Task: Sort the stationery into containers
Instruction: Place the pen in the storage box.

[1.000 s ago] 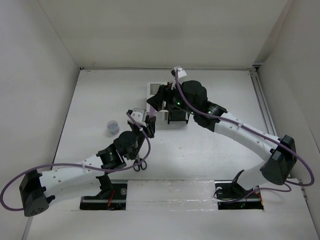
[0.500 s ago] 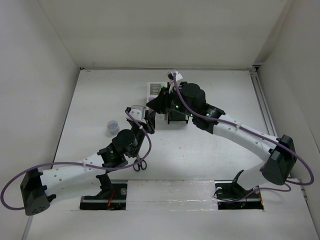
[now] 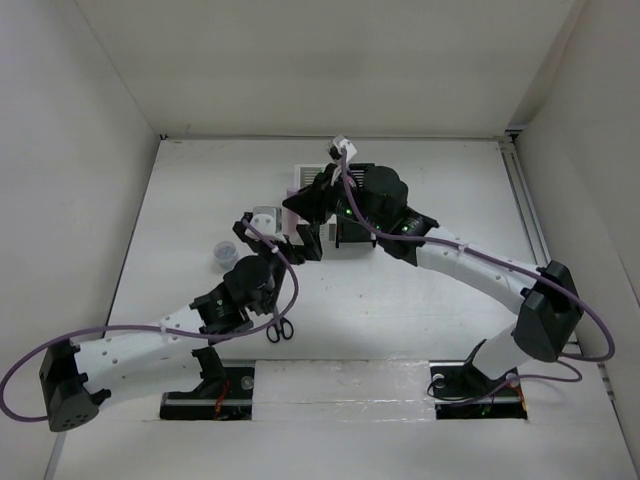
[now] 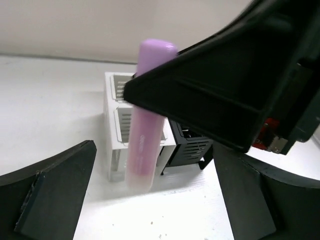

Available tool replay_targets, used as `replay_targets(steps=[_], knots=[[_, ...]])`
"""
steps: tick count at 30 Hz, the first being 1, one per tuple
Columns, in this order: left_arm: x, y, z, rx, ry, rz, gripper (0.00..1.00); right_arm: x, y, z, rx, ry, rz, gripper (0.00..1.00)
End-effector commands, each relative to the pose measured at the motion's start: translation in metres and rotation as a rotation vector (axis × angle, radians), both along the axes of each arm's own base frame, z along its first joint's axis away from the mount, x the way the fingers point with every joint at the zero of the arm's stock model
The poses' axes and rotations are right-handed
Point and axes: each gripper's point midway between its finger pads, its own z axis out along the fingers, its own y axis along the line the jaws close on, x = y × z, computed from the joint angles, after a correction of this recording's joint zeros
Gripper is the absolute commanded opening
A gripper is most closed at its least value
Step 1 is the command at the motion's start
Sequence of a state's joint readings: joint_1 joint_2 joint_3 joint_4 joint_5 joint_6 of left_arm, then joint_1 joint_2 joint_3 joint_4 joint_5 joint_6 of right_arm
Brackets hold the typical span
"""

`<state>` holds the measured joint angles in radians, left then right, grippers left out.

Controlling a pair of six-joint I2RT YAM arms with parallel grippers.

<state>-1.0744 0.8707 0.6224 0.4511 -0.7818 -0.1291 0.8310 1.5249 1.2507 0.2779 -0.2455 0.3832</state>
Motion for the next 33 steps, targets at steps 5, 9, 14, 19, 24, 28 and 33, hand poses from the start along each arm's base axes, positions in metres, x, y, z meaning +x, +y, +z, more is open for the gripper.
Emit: replay_targets(steps=[5,9,14,19,24,28,33], knots=[[-0.007,0.042,0.02,-0.166,0.149,0.201,1.0,0.068,-0.024,0.042,0.075,-0.331,-0.043,0.0],[-0.017,0.062,0.013,-0.245,0.239,0.276,1.0,0.102,-0.024,0.02,0.08,-0.414,0.042,0.0],[-0.029,0.074,0.013,-0.298,0.276,0.257,1.0,0.136,-0.025,0.003,0.124,-0.506,0.076,0.0],[-0.037,0.085,0.006,-0.316,0.276,0.241,1.0,0.158,-0.023,-0.003,0.127,-0.518,0.085,0.0],[-0.037,0.078,0.01,-0.32,0.256,0.19,1.0,0.176,-0.022,-0.011,0.095,-0.496,0.066,0.0],[-0.033,0.069,0.0,-0.274,0.271,0.185,1.0,0.188,-0.027,-0.023,0.062,-0.491,0.059,0.0],[-0.03,0.067,-0.004,-0.245,0.289,0.218,1.0,0.194,-0.026,-0.042,0.027,-0.475,0.05,0.0]])
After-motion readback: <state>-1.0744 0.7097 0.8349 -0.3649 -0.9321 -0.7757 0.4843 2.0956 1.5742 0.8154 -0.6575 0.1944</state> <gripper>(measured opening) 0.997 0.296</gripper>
